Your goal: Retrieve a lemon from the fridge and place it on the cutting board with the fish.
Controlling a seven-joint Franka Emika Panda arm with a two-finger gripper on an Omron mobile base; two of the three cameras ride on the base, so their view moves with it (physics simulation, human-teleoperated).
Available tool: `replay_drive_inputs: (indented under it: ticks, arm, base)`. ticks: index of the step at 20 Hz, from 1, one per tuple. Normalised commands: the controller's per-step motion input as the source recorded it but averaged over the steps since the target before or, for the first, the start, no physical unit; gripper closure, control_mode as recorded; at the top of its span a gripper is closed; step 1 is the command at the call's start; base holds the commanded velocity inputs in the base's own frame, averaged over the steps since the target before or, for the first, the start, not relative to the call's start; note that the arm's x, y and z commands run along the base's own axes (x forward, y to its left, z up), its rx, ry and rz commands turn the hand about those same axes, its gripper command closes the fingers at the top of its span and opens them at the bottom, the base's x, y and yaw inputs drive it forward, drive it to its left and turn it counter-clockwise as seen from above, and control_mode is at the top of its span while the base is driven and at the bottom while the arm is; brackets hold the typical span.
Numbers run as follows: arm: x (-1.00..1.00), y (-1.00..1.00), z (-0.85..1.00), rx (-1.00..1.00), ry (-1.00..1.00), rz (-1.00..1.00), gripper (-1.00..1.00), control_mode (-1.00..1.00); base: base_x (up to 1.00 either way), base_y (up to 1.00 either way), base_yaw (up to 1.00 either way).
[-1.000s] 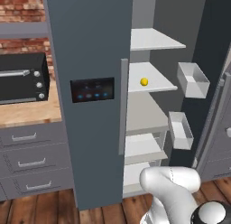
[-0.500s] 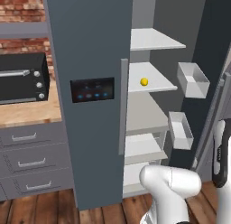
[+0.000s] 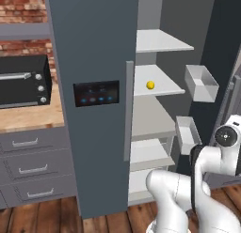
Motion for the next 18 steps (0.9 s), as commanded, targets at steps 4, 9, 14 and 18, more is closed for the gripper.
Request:
replay_drive_inputs:
  ticks: [4,9,14,18]
  arm:
    - [0.26,0.0,-0.21,-0.5,0.25,-0.12,-1.0,-1.0]
    - [0.08,0.71,0.22,-0.29,0.31,-0.05,-1.0,-1.0]
    - [0.14,0.49,0.06,-0.07,0.23,-0.08,-1.0,-1.0]
    - [0.32,-0.1,-0.41,0.01,0.06,-0.18,-1.0,-1.0]
  base:
    - [0.0,0.0,0.0]
    - [0.0,0.0,0.0]
    - [0.0,0.0,0.0]
    - [0.0,0.0,0.0]
